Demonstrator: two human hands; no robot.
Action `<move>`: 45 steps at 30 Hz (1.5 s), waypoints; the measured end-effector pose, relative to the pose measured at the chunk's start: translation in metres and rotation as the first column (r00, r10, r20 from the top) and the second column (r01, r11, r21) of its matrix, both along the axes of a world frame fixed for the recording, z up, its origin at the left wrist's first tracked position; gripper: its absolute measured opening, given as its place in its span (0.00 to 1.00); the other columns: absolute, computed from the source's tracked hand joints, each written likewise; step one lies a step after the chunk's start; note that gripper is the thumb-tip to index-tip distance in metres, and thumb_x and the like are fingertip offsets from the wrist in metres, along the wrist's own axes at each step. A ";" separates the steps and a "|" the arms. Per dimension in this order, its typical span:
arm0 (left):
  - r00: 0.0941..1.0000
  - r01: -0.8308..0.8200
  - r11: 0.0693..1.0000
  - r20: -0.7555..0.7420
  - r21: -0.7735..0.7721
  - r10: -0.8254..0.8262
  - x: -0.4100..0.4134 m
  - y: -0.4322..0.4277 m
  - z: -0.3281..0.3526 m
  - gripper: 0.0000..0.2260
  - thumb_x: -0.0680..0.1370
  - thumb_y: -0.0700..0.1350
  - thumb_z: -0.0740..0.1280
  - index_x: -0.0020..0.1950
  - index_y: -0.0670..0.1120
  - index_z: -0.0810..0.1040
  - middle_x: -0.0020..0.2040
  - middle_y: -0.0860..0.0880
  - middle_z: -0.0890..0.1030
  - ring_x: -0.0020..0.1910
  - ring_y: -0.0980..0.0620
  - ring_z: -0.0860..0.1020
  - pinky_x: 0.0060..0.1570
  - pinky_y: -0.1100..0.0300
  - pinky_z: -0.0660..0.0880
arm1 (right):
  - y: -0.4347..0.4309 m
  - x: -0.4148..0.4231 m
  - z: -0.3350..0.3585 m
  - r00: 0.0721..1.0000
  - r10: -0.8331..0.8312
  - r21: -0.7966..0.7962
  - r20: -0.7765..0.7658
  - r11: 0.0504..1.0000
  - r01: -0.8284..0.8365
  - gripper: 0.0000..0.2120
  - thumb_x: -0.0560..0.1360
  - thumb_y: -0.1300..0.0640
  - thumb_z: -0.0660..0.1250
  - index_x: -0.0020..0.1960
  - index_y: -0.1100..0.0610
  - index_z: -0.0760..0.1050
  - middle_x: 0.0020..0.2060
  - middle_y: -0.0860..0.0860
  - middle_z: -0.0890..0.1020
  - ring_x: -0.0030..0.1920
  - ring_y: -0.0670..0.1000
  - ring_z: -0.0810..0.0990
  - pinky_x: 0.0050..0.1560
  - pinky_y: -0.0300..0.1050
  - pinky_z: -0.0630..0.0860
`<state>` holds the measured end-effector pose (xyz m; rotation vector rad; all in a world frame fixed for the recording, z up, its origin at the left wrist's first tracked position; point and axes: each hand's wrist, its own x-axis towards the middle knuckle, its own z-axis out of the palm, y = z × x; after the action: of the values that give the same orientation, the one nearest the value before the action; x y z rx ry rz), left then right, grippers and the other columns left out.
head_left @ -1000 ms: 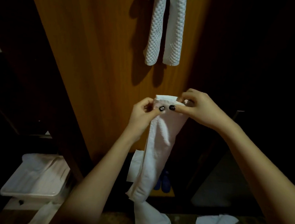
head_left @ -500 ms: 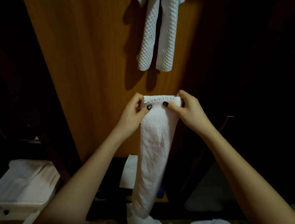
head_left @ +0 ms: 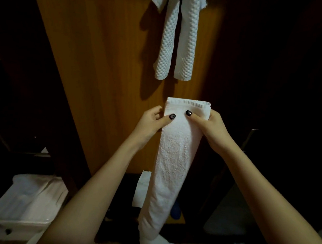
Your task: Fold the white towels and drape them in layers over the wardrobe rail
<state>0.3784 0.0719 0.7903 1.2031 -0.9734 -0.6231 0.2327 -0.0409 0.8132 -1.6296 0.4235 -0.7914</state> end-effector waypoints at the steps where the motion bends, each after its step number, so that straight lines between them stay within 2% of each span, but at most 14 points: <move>1: 0.999 0.022 0.998 0.046 0.061 -0.024 0.003 0.002 -0.003 0.06 0.75 0.40 0.70 0.50 0.48 0.78 0.46 0.53 0.83 0.45 0.57 0.82 0.45 0.64 0.78 | -0.001 0.002 0.002 1.000 -0.026 0.002 0.012 1.000 0.026 0.11 0.76 0.62 0.69 0.58 0.61 0.78 0.52 0.55 0.84 0.51 0.53 0.84 0.51 0.46 0.81; 5: 0.976 -0.014 0.969 0.215 0.245 -0.040 0.012 0.007 -0.034 0.07 0.73 0.37 0.72 0.48 0.47 0.79 0.46 0.54 0.82 0.45 0.65 0.80 0.48 0.66 0.72 | -0.011 0.005 0.016 0.998 -0.047 0.017 0.052 0.999 0.046 0.08 0.76 0.62 0.69 0.55 0.58 0.79 0.49 0.52 0.85 0.49 0.50 0.85 0.47 0.42 0.80; 8: 0.978 -0.154 0.971 0.166 0.182 0.124 0.006 0.007 -0.053 0.14 0.72 0.36 0.74 0.51 0.47 0.72 0.46 0.48 0.76 0.43 0.58 0.76 0.43 0.69 0.70 | -0.016 0.008 0.021 0.998 -0.036 0.020 0.047 0.999 0.035 0.07 0.77 0.62 0.68 0.55 0.58 0.79 0.48 0.51 0.85 0.47 0.48 0.85 0.45 0.40 0.80; 11: 0.966 -0.206 0.974 0.180 0.090 0.188 -0.007 0.003 -0.064 0.14 0.73 0.35 0.73 0.44 0.50 0.70 0.42 0.53 0.74 0.38 0.62 0.73 0.39 0.71 0.70 | -0.021 0.012 0.020 0.999 -0.026 0.030 0.042 0.999 0.025 0.06 0.77 0.63 0.68 0.53 0.58 0.78 0.46 0.50 0.85 0.45 0.47 0.85 0.44 0.40 0.80; 14: 0.966 -0.218 0.974 0.155 0.066 0.205 -0.018 0.000 -0.073 0.11 0.74 0.35 0.72 0.48 0.49 0.74 0.43 0.54 0.79 0.38 0.67 0.77 0.43 0.67 0.73 | -0.027 0.013 0.020 1.000 -0.010 0.028 0.014 1.000 0.010 0.07 0.77 0.61 0.68 0.55 0.58 0.78 0.48 0.51 0.85 0.47 0.48 0.85 0.46 0.41 0.80; 19: 0.950 -0.283 0.958 0.148 0.032 0.276 -0.032 -0.006 -0.087 0.12 0.74 0.38 0.73 0.47 0.52 0.73 0.43 0.47 0.80 0.41 0.52 0.79 0.42 0.56 0.76 | -0.035 0.014 0.016 1.000 -0.018 0.046 0.013 0.999 0.017 0.12 0.77 0.61 0.68 0.59 0.62 0.77 0.52 0.55 0.84 0.50 0.52 0.84 0.49 0.45 0.81; 21: 0.953 -0.258 0.962 0.189 0.085 0.238 -0.036 -0.010 -0.090 0.10 0.73 0.47 0.73 0.47 0.46 0.74 0.45 0.43 0.80 0.44 0.44 0.78 0.45 0.47 0.76 | -0.036 0.013 0.016 1.000 -0.024 0.042 0.012 0.999 0.023 0.12 0.77 0.61 0.68 0.60 0.62 0.77 0.52 0.56 0.84 0.51 0.53 0.84 0.50 0.45 0.81; 24: 0.949 -0.241 0.956 0.247 0.168 0.196 -0.038 -0.018 -0.101 0.22 0.71 0.54 0.73 0.47 0.36 0.74 0.46 0.40 0.76 0.44 0.40 0.75 0.46 0.43 0.75 | -0.036 0.010 0.023 0.999 -0.042 0.018 0.024 0.999 0.041 0.10 0.77 0.62 0.67 0.58 0.61 0.77 0.51 0.55 0.84 0.49 0.52 0.84 0.48 0.44 0.80; 27: 0.954 -0.226 0.949 0.246 0.219 0.171 -0.042 -0.022 -0.114 0.14 0.76 0.47 0.71 0.38 0.37 0.76 0.43 0.45 0.73 0.42 0.47 0.74 0.45 0.49 0.74 | -0.041 0.003 0.032 0.993 -0.089 0.043 0.081 0.995 0.085 0.06 0.78 0.62 0.67 0.54 0.59 0.78 0.48 0.52 0.84 0.47 0.50 0.84 0.47 0.44 0.80; 30: 0.951 -0.210 0.955 0.271 0.208 0.151 -0.046 -0.024 -0.126 0.16 0.78 0.45 0.68 0.33 0.39 0.73 0.41 0.53 0.67 0.39 0.60 0.69 0.44 0.64 0.68 | -0.049 -0.007 0.040 0.988 -0.112 0.067 0.106 0.992 0.105 0.05 0.78 0.63 0.66 0.53 0.58 0.77 0.45 0.51 0.85 0.46 0.50 0.84 0.48 0.44 0.80; 35: 0.925 -0.218 0.970 0.341 0.109 0.169 -0.045 -0.030 -0.132 0.11 0.75 0.41 0.72 0.37 0.35 0.79 0.45 0.54 0.69 0.41 0.63 0.69 0.44 0.71 0.68 | -0.060 -0.023 0.041 0.991 -0.102 0.083 0.088 0.992 0.095 0.06 0.78 0.63 0.65 0.54 0.58 0.78 0.46 0.51 0.85 0.47 0.50 0.84 0.48 0.44 0.79; 40: 0.863 -0.303 0.953 0.426 0.006 0.271 -0.050 -0.030 -0.130 0.06 0.73 0.39 0.73 0.45 0.37 0.81 0.48 0.49 0.73 0.42 0.55 0.72 0.44 0.63 0.70 | -0.069 -0.026 0.046 0.984 -0.144 0.100 0.102 0.986 0.134 0.09 0.77 0.62 0.66 0.58 0.59 0.76 0.51 0.53 0.84 0.51 0.52 0.83 0.50 0.45 0.80; 42: 0.879 -0.280 0.959 0.412 0.043 0.239 -0.051 -0.028 -0.130 0.14 0.74 0.39 0.73 0.58 0.42 0.78 0.49 0.51 0.75 0.45 0.54 0.74 0.46 0.62 0.71 | -0.073 -0.027 0.049 0.979 -0.170 0.095 0.117 0.983 0.159 0.09 0.77 0.61 0.66 0.57 0.59 0.76 0.51 0.53 0.84 0.52 0.53 0.83 0.51 0.46 0.80; 45: 0.946 -0.228 0.957 0.275 0.179 0.174 -0.052 -0.025 -0.133 0.30 0.74 0.41 0.72 0.72 0.51 0.62 0.49 0.52 0.73 0.48 0.54 0.74 0.50 0.59 0.72 | -0.079 -0.027 0.048 0.967 -0.225 0.101 0.116 0.972 0.214 0.09 0.77 0.61 0.68 0.57 0.58 0.76 0.50 0.53 0.84 0.52 0.54 0.83 0.52 0.48 0.80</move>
<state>0.3268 0.0469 0.6576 1.5787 -0.9996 -0.4183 0.2055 -0.1194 0.8609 -1.4570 0.5473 -1.0230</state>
